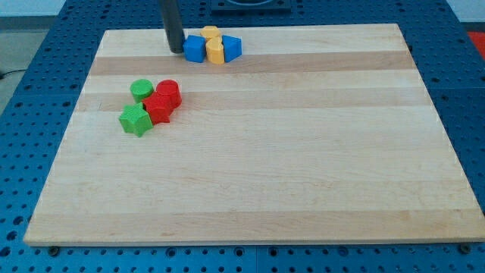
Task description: Place your arm in between the green blocks
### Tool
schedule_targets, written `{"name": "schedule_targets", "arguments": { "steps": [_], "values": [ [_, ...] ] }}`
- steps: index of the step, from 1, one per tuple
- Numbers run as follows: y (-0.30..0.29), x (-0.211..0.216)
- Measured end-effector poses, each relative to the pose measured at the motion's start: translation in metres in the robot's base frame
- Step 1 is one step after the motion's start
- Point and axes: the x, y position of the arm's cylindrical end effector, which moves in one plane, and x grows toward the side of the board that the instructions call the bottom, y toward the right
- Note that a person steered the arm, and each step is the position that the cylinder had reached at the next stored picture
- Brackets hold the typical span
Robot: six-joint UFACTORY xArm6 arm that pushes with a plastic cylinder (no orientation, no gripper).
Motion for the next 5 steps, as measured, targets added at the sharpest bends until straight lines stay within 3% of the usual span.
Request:
{"name": "schedule_targets", "arguments": {
  "steps": [2, 3, 5],
  "values": [
    [-0.034, 0.008],
    [-0.036, 0.048],
    [-0.106, 0.074]
  ]
}}
